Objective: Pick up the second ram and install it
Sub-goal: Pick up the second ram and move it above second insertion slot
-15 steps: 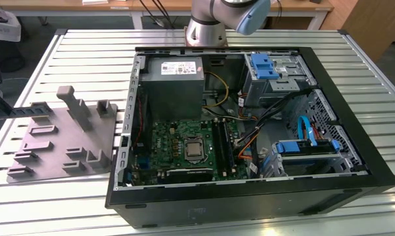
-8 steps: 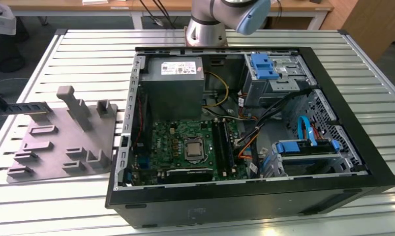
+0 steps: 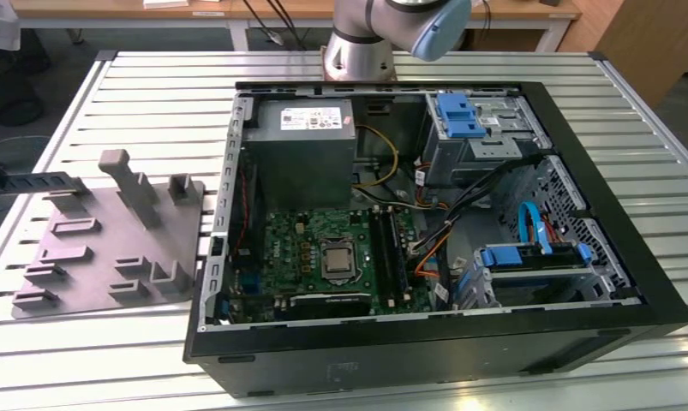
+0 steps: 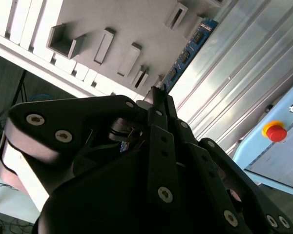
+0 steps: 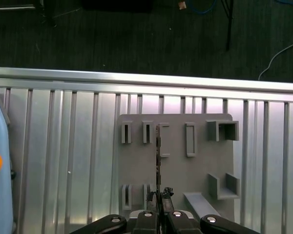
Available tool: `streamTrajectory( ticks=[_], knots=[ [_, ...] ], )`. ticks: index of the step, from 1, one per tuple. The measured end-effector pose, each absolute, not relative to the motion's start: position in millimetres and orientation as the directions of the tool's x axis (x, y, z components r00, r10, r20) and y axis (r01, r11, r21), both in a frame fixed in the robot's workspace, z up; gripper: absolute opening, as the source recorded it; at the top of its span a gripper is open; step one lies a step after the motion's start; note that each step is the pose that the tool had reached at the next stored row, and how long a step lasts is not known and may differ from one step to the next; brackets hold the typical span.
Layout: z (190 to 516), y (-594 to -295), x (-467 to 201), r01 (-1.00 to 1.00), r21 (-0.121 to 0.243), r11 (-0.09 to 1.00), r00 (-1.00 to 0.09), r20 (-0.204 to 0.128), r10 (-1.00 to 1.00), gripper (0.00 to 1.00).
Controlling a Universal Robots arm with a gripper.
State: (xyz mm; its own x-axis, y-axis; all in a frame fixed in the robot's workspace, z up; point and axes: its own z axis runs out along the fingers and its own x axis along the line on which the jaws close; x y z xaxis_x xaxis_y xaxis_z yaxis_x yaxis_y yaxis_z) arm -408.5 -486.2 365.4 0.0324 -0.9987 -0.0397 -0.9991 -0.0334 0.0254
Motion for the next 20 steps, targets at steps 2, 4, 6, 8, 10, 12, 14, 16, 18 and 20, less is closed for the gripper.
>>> streamTrajectory(
  ticks=[2,4,6,8,10,12,14,16,18,20],
  knots=[
    [367.5,-486.2,-408.6,-0.999,0.025,-0.033,0.032,-0.040,-0.999,0.14],
    [369.6,-486.2,-408.5,-0.999,0.025,-0.033,0.032,-0.040,-0.999,0.14],
    [371.6,-486.2,-408.5,-0.999,0.025,-0.033,0.032,-0.041,-0.999,0.14],
    [373.7,-486.2,-408.6,-0.999,0.025,-0.033,0.032,-0.041,-0.999,0.14],
    [375.6,-486.2,-408.6,-0.999,0.025,-0.033,0.032,-0.041,-0.999,0.14],
    [377.6,-486.2,-408.5,-0.999,0.025,-0.033,0.032,-0.042,-0.999,0.14],
    [379.7,-486.2,-408.5,-0.999,0.025,-0.033,0.032,-0.042,-0.999,0.14],
    [382.7,-486.2,-408.5,-0.999,0.025,-0.033,0.032,-0.042,-0.999,0.14],
    [385.1,-486.2,-408.6,-0.999,0.025,-0.033,0.032,-0.042,-0.999,0.14],
    [385.8,-486.2,-408.6,-0.999,0.025,-0.033,0.032,-0.043,-0.999,0.14]
  ],
)
